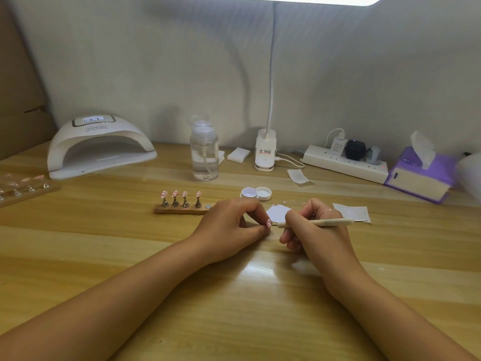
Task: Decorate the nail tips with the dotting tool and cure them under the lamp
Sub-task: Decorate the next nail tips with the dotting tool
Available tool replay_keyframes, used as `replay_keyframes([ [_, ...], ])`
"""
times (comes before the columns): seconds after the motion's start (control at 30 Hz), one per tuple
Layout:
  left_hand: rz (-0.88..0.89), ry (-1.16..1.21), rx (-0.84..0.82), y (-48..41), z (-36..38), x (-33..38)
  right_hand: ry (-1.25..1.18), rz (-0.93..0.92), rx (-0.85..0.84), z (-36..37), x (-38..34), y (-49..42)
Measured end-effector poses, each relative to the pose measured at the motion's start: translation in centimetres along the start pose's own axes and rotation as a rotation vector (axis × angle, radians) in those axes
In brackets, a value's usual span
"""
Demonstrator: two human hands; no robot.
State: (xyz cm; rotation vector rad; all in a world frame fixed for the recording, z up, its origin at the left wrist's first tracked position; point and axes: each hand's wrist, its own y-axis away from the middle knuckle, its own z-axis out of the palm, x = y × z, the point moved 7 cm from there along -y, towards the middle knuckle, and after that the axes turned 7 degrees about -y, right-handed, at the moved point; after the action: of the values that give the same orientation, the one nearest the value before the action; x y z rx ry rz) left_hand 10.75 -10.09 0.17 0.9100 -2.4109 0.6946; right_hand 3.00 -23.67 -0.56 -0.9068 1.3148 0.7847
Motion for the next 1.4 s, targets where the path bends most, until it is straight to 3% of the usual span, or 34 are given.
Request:
replay_keyframes([
  [0.3,0.002,-0.012,0.002,0.0,0.0,-0.2,-0.094,-0.024,0.071,-0.7,-0.4,0.1],
  [0.47,0.003,-0.021,0.007,-0.1,0.1,-0.2,-0.203,-0.181,0.203,-1.9,-1.8,0.7],
  [0.63,0.036,-0.029,0.040,0.1,0.0,0.1,-0.126,-0.313,0.318,-3.2,-3.0,0.8],
  [0.83,0.119,-0.042,0.189,0.6,-1.0,1.1,0.252,-0.481,0.230,-3.3,-3.8,0.8],
  [1.03,0.162,-0.052,0.340,1.2,-2.2,1.8,0.509,-0.471,0.230,-3.3,-3.1,0.5],
  [1.1,0.155,-0.057,0.372,1.2,-3.0,1.9,0.592,-0.390,0.189,-3.0,-2.4,0.2],
  [1.27,0.034,-0.028,0.420,0.2,-7.1,0.7,0.549,-0.260,0.180,-3.3,-1.7,-0.3],
  [1.4,-0.100,0.001,0.328,-0.7,-10.1,-2.1,0.397,-0.154,0.218,-3.8,-1.2,-0.5],
])
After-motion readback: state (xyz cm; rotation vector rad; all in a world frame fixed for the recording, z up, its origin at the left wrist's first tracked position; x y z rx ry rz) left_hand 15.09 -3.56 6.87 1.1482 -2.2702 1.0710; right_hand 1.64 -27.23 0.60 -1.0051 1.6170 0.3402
